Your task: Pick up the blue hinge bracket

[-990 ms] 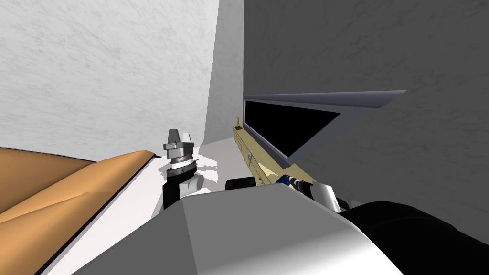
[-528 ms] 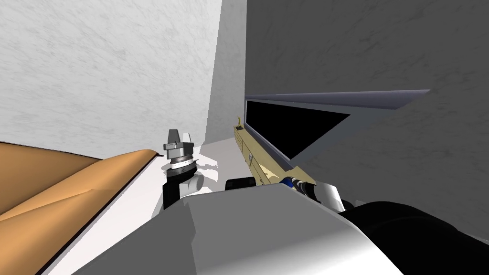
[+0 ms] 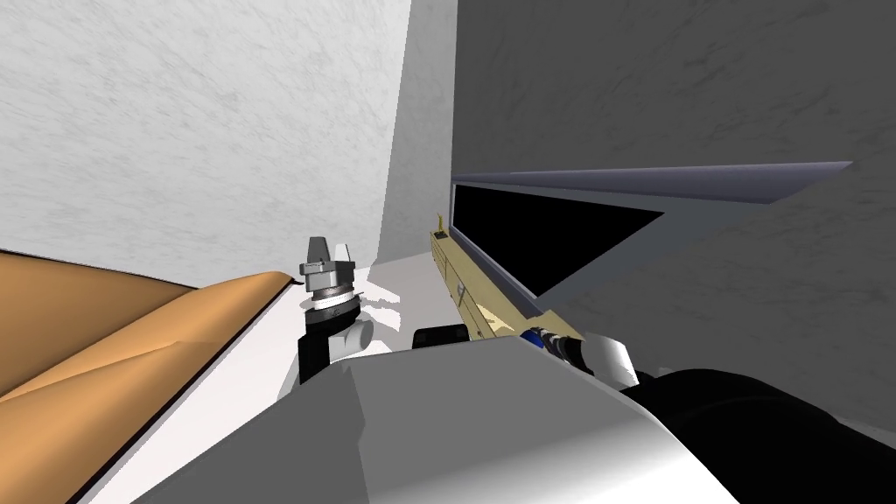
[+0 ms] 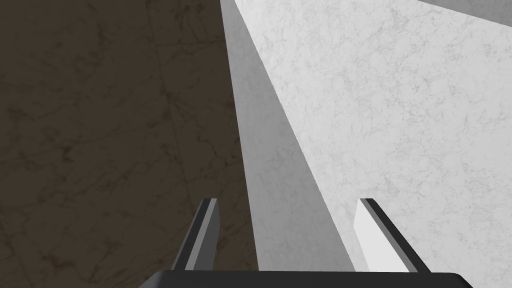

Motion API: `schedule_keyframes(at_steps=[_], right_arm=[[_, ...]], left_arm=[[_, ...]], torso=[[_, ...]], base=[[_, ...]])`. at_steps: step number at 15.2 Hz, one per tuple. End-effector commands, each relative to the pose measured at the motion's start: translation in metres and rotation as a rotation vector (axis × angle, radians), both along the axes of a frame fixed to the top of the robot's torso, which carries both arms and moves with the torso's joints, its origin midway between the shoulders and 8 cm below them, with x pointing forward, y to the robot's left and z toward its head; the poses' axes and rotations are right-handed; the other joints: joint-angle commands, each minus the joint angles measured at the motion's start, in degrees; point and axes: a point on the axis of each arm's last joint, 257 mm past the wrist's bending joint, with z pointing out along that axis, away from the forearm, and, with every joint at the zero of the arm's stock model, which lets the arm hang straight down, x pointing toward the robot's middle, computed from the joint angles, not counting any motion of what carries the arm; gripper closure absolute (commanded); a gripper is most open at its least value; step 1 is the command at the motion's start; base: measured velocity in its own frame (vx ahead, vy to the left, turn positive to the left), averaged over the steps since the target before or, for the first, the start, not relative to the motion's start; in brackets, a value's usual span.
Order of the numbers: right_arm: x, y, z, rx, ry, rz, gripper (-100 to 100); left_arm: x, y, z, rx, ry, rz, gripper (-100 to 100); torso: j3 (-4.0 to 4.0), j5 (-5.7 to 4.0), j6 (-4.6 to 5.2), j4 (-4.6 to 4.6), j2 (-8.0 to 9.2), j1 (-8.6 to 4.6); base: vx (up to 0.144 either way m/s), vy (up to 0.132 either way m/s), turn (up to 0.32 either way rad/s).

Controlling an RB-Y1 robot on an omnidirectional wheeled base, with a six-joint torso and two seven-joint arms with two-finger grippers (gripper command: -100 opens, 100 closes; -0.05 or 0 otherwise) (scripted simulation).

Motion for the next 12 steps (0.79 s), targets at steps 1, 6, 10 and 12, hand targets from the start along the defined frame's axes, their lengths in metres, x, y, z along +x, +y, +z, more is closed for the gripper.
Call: schedule_keyframes(at_steps=[1, 6, 10, 12], right_arm=[[-0.004, -0.003, 0.0, 0.006, 0.009, -0.029, -100], [-0.015, -0.006, -0.006, 0.012, 0.02, -0.069, -100], [-0.024, 0.0, -0.02, 0.013, 0.019, -0.065, -100], [-0.022, -0.001, -0.02, 0.014, 0.019, -0.066, -100]], left_arm=[[0.0, 0.0, 0.0, 0.0, 0.0, 0.0, 0], [0.0, 0.0, 0.0, 0.0, 0.0, 0.0, 0], [0.0, 0.0, 0.0, 0.0, 0.0, 0.0, 0], [0.0, 0.0, 0.0, 0.0, 0.0, 0.0, 0]], torso=[[0.0, 0.0, 0.0, 0.0, 0.0, 0.0], [0.01, 0.0, 0.01, 0.0, 0.02, 0.0], [0.04, -0.02, 0.03, 0.02, 0.07, -0.01], [0.06, -0.02, 0.04, 0.02, 0.1, 0.01]], base=[[0.026, 0.003, 0.045], [0.026, -0.001, 0.026], [0.016, -0.002, -0.022], [0.007, 0.008, -0.022]])
